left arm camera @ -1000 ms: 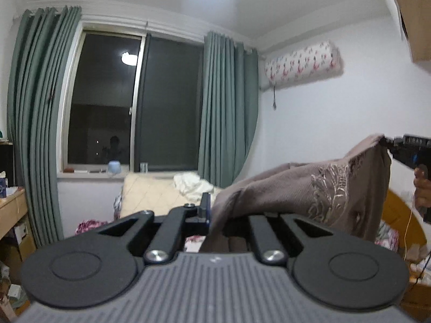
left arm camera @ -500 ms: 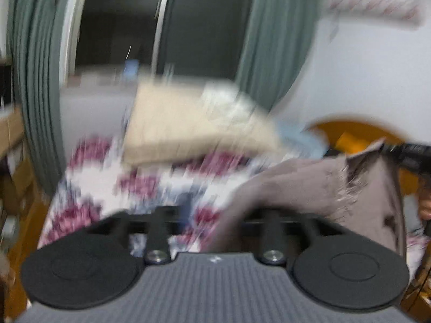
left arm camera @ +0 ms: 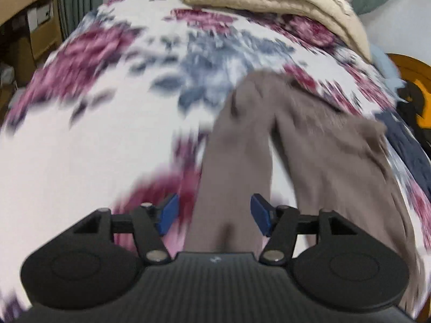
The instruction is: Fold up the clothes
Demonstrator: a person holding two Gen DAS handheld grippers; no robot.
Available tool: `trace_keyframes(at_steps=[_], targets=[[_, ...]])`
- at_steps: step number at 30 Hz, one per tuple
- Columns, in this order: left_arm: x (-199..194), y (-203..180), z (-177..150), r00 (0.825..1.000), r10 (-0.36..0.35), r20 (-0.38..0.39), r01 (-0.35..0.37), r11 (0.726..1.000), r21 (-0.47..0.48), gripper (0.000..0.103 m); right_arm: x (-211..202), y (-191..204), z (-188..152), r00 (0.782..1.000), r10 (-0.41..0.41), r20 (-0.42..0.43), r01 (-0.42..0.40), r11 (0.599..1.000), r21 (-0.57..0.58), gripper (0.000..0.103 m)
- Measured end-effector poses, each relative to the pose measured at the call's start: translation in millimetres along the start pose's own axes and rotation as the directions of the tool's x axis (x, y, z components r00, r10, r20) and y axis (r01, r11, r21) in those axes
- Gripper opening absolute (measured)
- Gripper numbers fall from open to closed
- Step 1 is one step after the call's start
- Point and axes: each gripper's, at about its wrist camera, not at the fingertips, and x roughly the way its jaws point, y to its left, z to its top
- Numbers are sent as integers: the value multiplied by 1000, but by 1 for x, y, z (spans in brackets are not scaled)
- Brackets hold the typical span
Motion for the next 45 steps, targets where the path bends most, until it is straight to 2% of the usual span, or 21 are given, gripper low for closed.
trace_keyframes(at_steps=[5,6,7,8,10,12,15,16,18,19,21,24,25,27,29,31,33,35,39,42,45], targets=[[-34,-11,-102,999,42,-6,-42,999,-6,66,-38,12,-76,994,30,-102,-30,1000,6,69],[-39,-15,-107,998,58,17,-58,998,-1,62,-43,16,-83,994,29,-108,-29,1000,6,69],[-43,-19,-112,996,75,40,-75,997,1,37,-43,20,-89,994,16,-109,-17,1000,-9,67],[-46,-18,-113,994,95,62,-93,995,-26,21,-42,25,-95,994,-4,-107,1,999,-32,61],[-55,-7,-106,992,92,86,-86,994,-74,10,-44,30,-100,994,-28,-101,23,998,-55,7],[-75,11,-90,977,160,142,-148,985,-90,10,-53,28,-88,995,-17,-94,15,1000,-21,5],[-102,33,-69,945,247,216,-226,967,-117,10,-79,19,-55,997,-77,5,78,994,-81,2],[-114,48,-56,925,295,240,-275,955,-115,11,-88,13,-42,996,-86,27,88,992,-88,3],[-120,60,-41,912,332,241,-320,943,-89,22,-107,-1,-20,996,-74,48,78,993,-86,11],[-123,66,-33,904,353,241,-346,935,-75,35,-116,-5,-15,996,-57,62,62,994,-94,39],[-128,63,-28,860,443,254,-446,894,-49,47,-132,-12,-3,996,-22,88,31,993,-111,61],[-138,46,-37,806,502,312,-510,858,-62,55,-159,-20,3,989,71,133,-54,991,-124,63],[-143,33,-44,798,491,348,-499,863,-75,59,-164,-21,0,987,57,151,-39,992,-120,66],[-143,14,-55,839,397,372,-410,911,-45,63,-159,-25,-9,988,-15,156,33,993,-110,66],[-127,-22,-73,924,151,351,-164,987,7,67,-146,-39,-20,982,-90,163,102,993,-65,66],[-110,-42,-84,956,-18,294,20,1000,-3,68,-144,-55,-27,975,-118,189,118,993,14,61],[-90,-60,-95,963,-58,261,64,998,-14,68,-162,-61,-30,968,-61,245,51,998,45,59],[-80,-71,-102,967,-72,244,71,997,12,68,-201,-51,-28,948,65,312,-54,998,-42,59],[-76,-72,-110,962,-136,236,132,991,34,68,-319,-3,-10,850,367,377,-242,910,-338,59],[-75,-73,-113,959,-155,237,152,988,29,72,-403,25,0,779,457,428,-242,850,-468,65],[-63,-87,-117,962,-158,221,158,987,18,72,-432,37,0,783,423,456,-180,855,-486,85]])
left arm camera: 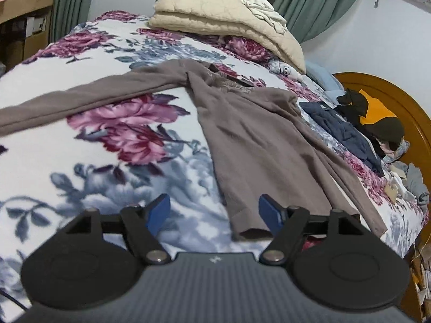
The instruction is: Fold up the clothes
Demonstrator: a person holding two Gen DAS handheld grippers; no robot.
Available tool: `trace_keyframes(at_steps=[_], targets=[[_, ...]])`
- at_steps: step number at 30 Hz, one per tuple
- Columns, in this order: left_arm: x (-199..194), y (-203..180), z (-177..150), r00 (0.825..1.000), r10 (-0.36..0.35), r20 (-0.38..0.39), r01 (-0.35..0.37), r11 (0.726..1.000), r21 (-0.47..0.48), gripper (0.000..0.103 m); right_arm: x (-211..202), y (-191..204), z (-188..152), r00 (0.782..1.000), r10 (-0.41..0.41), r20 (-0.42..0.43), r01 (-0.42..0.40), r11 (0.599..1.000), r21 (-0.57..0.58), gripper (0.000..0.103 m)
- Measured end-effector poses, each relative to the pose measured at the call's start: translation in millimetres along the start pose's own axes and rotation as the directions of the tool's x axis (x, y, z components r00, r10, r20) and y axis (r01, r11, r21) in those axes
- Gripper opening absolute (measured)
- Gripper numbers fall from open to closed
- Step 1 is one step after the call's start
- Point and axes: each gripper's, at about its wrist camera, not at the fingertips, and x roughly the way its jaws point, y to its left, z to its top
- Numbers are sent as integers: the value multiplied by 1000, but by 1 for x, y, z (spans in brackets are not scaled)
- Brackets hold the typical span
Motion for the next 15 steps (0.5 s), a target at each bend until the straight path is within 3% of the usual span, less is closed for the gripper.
trace_keyframes(at_steps=[3,5,7,9,11,12,14,15], targets=[[24,-14,-5,999,3,-34,-4,999,-32,69,27,-10,-35,991,-109,-74,112,993,47,89],[46,-20,-9,997,-2,-74,-2,998,-65,54,63,-27,-86,962,-216,-168,234,968,94,88],[62,-24,-12,995,-2,-101,-6,997,-80,23,100,-47,-146,918,-286,-276,328,937,122,77],[66,-27,-14,996,8,-94,-16,997,-77,7,136,-66,-207,859,-344,-379,418,899,132,71],[57,-27,-14,997,11,-71,-17,997,-79,6,161,-77,-251,811,-381,-444,478,869,126,70],[49,-26,-14,998,14,-53,-18,997,-80,6,172,-81,-271,788,-397,-471,504,855,123,61],[32,-23,-13,1000,20,-19,-21,996,-83,5,184,-81,-291,749,-427,-508,541,836,95,13],[24,-22,-13,1000,23,-2,-23,996,-85,5,189,-79,-299,729,-441,-523,556,827,78,3]])
